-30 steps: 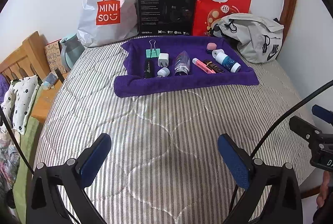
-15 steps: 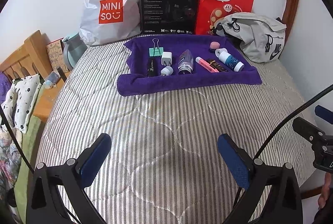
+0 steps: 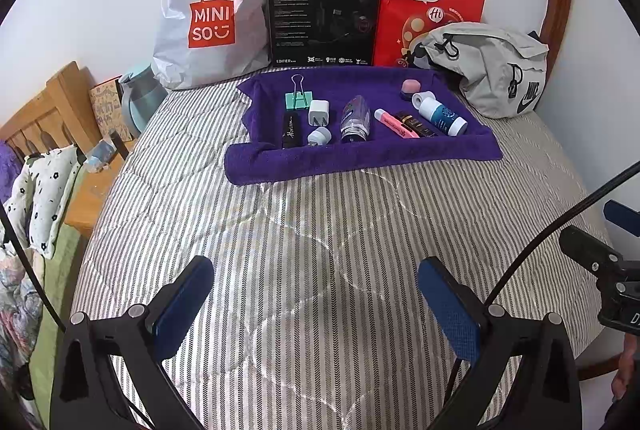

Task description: Organize rigid objects

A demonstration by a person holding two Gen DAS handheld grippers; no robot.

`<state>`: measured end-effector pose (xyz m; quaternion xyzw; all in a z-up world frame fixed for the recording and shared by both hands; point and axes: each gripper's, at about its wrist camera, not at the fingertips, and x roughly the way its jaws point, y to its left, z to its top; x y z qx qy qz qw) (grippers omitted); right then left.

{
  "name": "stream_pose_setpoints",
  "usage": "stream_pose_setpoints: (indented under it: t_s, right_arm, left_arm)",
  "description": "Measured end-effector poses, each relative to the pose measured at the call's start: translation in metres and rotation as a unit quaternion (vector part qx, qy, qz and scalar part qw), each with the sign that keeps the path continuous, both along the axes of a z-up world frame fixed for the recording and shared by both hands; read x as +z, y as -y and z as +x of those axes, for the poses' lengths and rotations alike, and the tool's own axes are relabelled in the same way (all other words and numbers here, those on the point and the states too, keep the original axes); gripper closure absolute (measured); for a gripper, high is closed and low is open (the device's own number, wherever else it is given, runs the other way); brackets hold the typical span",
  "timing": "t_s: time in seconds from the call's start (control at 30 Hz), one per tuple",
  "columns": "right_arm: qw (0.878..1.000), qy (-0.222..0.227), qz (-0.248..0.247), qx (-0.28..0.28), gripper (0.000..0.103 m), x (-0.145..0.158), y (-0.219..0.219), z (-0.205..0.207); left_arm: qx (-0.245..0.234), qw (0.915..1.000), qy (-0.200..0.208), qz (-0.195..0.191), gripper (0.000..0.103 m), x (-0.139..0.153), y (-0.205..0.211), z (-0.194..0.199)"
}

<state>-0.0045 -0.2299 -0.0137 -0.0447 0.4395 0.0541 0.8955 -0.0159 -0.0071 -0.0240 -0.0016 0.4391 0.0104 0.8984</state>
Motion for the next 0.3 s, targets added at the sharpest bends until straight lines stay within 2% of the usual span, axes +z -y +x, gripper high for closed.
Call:
stream_pose_setpoints:
  t_s: [0.3]
  right_arm:
    - [1.0,-0.002,-0.002,0.001,0.001,-0.0006,0.0018,0.0008]
  left_arm:
    - [-0.001,1.0,0.008,0.0,0.0,0.0017,-0.0015,-0.003]
